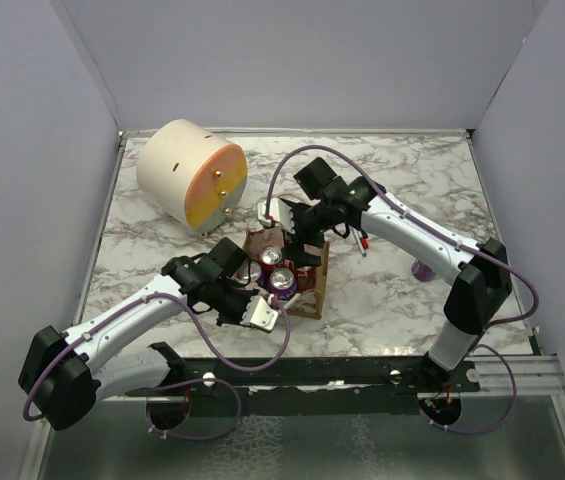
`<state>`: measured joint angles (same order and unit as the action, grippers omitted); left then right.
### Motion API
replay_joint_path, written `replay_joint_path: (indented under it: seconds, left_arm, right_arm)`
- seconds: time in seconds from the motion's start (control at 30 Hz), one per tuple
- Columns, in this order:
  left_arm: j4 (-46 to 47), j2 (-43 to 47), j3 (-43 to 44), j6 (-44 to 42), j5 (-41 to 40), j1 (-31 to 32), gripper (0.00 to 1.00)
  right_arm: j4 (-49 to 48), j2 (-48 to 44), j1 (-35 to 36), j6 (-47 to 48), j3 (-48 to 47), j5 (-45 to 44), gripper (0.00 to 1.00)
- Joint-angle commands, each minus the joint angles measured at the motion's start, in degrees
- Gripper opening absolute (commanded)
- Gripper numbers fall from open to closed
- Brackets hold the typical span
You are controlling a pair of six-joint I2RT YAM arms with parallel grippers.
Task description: Place the beverage into the canvas bag
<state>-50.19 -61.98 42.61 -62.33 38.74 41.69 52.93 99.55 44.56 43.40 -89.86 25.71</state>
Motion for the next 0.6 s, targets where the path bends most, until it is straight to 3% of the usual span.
replay_joint_path:
  seconds: [0.0,0.3,0.57]
  left_arm:
    - [-1.0,0.8,-0.3,-0.3,1.3,0.0,0.03]
    - [-3.1,0.9,1.7,-1.1,1.2,0.1,0.03]
    - [-8.7,1.7,5.8,-3.7,-0.1,0.1,0.27]
  right_arm:
    - [-1.0,-4.8,0.0,-3.8,-1.5,-0.4,0.89]
    - [-0.4,-13.4,-6.9,-5.8,0.6,3.1,0.89]
    - [-3.2,-23.3,-20.5,-7.9,8.4,10.5,0.89]
